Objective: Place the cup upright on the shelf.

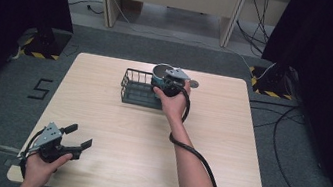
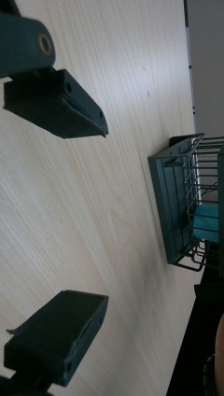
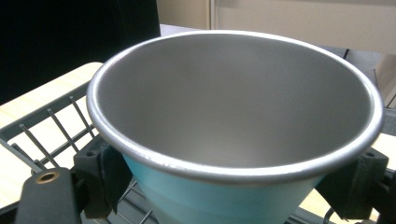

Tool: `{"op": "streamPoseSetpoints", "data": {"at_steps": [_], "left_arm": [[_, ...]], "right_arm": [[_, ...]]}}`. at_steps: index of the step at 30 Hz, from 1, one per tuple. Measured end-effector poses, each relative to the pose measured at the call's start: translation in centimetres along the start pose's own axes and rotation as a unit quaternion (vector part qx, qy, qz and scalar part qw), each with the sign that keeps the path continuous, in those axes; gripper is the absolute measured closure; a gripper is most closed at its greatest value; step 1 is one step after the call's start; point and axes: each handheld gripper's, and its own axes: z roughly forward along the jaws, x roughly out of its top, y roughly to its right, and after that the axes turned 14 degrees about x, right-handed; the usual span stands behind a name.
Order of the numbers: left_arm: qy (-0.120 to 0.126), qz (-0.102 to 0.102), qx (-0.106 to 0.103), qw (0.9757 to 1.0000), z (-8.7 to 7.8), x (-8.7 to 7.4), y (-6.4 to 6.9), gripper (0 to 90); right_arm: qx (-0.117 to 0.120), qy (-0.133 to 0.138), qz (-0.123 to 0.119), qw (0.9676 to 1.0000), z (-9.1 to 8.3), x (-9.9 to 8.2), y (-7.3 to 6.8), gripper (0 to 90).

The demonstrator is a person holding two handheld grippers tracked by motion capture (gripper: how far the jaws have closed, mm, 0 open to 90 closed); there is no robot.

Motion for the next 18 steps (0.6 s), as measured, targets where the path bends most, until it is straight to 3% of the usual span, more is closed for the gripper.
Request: {"op": "streamPoseSetpoints", "data": {"at_steps": [18], "left_arm": [[-0.001, 0.003, -0.001, 1.0000, 0.02, 0.02, 0.07, 14.9]], "right_arm": [[-0.007, -0.021, -0.001, 0.9997, -0.96, -0.38, -0.79, 14.6]]}}
